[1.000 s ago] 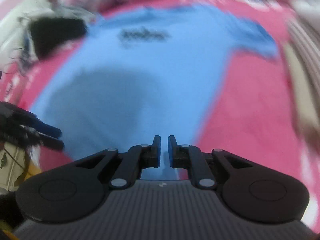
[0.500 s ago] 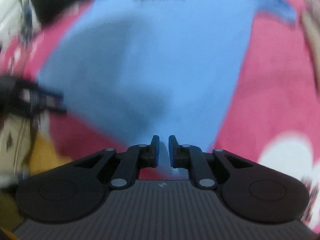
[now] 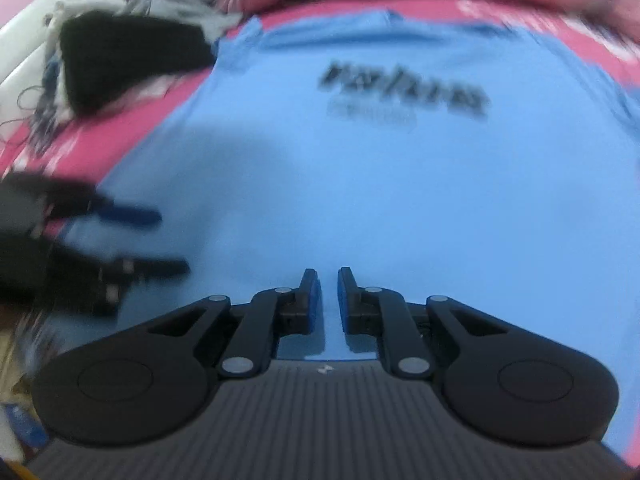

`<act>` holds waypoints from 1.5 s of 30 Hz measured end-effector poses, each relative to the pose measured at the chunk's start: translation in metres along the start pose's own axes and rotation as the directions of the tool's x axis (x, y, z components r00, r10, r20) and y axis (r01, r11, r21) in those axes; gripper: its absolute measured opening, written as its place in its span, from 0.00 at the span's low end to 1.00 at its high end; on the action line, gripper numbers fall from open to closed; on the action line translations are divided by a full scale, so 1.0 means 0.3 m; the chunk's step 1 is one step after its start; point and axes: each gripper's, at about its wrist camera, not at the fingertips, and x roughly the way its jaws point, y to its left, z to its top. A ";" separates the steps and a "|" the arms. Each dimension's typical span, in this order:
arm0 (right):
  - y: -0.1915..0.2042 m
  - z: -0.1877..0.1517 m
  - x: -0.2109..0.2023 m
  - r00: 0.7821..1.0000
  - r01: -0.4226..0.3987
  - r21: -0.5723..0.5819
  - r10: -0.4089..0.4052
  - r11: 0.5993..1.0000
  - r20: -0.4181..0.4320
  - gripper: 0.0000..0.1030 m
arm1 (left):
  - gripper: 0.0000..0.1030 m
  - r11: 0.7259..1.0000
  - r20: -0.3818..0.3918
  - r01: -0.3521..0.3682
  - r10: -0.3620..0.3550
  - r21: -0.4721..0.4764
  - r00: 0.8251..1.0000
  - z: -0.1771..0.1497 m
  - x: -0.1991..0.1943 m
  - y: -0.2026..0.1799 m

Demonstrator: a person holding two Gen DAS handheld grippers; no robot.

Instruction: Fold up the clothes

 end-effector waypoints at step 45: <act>0.153 0.036 -0.079 0.957 0.240 -0.084 -0.250 0.967 -0.147 0.24 | 0.71 0.995 -0.210 0.082 -0.069 0.052 0.975 -0.183 -0.173 0.264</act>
